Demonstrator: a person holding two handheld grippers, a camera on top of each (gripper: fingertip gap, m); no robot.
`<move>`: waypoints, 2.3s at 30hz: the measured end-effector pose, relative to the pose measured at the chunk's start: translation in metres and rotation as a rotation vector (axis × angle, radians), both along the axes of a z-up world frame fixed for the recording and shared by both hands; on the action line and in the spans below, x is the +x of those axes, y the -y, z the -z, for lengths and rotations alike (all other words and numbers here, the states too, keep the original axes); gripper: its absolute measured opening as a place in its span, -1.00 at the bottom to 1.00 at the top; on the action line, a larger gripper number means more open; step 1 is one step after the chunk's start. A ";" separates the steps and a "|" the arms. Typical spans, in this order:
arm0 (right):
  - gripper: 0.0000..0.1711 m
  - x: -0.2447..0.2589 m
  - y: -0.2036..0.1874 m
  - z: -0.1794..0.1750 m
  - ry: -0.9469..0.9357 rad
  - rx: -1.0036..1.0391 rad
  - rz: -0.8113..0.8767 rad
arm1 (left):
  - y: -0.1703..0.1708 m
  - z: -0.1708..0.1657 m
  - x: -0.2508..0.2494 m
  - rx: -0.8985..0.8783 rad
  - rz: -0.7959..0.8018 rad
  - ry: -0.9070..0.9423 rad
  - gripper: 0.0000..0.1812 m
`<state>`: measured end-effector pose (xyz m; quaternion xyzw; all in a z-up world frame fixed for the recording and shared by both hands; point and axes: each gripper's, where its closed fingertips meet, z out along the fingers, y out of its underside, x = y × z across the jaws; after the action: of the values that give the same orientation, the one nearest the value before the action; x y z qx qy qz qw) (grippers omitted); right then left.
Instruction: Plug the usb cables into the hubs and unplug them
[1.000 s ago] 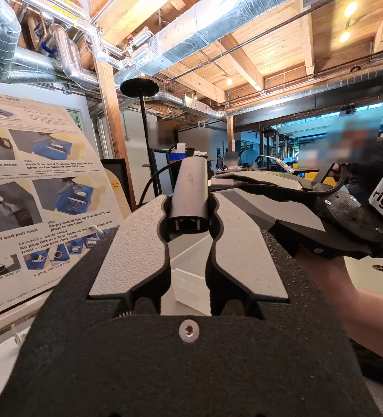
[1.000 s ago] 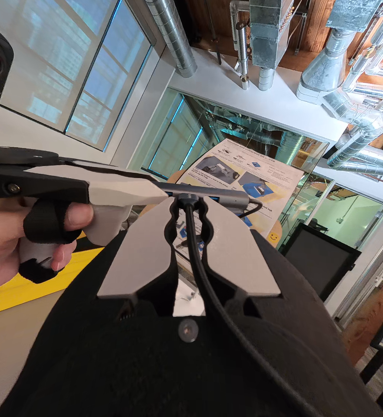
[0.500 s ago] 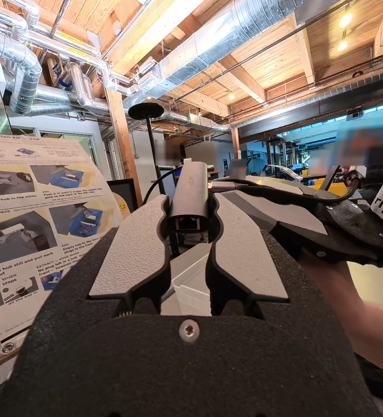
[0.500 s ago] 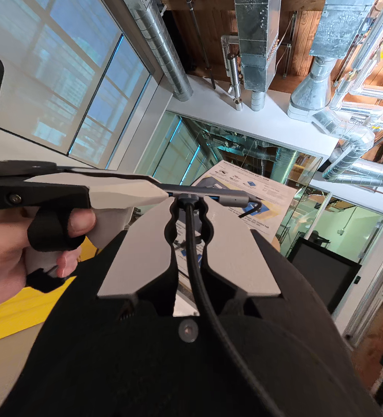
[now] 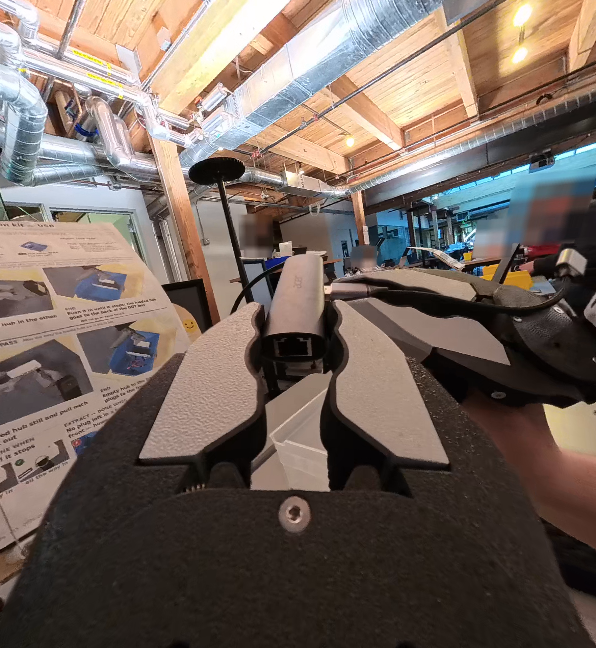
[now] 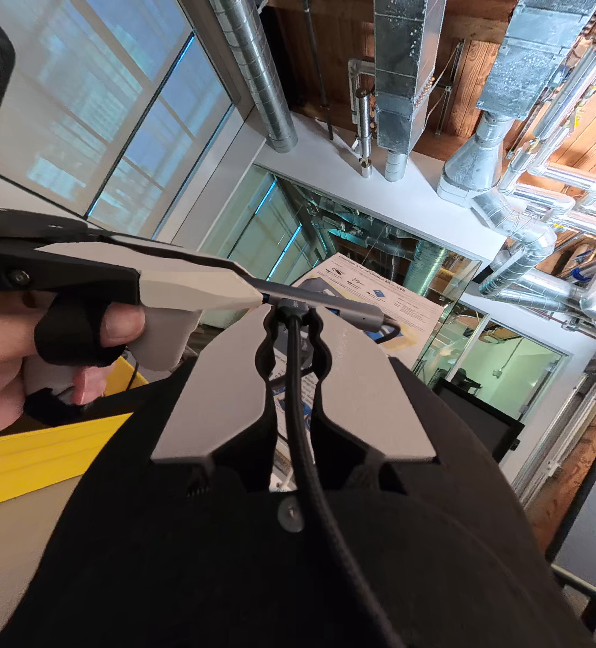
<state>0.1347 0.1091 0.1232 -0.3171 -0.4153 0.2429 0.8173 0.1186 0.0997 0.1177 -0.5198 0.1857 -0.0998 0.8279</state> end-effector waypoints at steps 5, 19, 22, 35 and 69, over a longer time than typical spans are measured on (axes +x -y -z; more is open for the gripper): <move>-0.79 0.001 0.003 -0.002 -0.028 -0.090 -0.107 | 0.002 -0.002 0.000 0.017 -0.006 0.003 -0.64; -0.79 0.003 0.007 -0.004 -0.031 -0.040 -0.057 | 0.005 -0.006 0.001 0.035 -0.026 -0.015 -0.63; -0.79 0.003 0.007 -0.004 -0.047 -0.075 -0.106 | 0.006 -0.007 0.000 0.051 -0.072 -0.042 -0.63; -0.79 0.043 -0.033 0.008 0.367 -0.671 -0.549 | 0.042 -0.039 -0.061 0.051 -0.035 0.162 -0.64; -0.88 0.159 -0.063 0.292 1.726 -1.443 -0.441 | 0.023 -0.018 -0.021 -0.123 0.075 0.057 -0.66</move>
<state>0.2935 0.1724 -0.1690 -0.6931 -0.6481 0.2641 -0.1727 0.0980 0.0765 0.1356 -0.5593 0.1749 -0.1569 0.7950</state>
